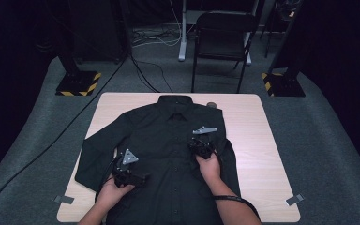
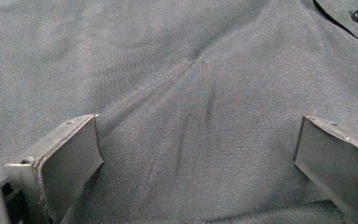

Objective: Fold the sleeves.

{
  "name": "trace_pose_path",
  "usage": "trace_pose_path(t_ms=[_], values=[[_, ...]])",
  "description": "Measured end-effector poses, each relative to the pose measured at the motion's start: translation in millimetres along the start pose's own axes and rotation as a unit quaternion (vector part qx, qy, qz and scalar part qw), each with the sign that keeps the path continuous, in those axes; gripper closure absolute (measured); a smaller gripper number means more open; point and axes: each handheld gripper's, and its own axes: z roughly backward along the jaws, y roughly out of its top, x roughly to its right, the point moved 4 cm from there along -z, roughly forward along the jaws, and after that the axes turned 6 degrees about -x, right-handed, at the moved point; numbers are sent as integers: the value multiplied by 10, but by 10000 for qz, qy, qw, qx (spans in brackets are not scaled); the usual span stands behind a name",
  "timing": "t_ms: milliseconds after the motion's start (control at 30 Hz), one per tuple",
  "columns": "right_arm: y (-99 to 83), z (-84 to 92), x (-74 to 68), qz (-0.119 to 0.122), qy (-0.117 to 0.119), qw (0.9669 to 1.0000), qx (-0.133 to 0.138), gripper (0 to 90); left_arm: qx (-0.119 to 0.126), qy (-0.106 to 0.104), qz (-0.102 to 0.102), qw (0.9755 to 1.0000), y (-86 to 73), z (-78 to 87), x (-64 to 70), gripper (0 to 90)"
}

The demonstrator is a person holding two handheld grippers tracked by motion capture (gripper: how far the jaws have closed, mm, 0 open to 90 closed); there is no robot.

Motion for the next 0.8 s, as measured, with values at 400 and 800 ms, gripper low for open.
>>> trace_pose_path(t_ms=[400, 800], values=[[-57, -24, -63, 149, -89, 9997, 186, 645, -50, -13, 56, 10000, -13, 45, -39, 40], [-78, -33, -95, 317, -116, 9991, 259, 581, 290, -40, 270, 9992, 62, 261, -158, 109]])
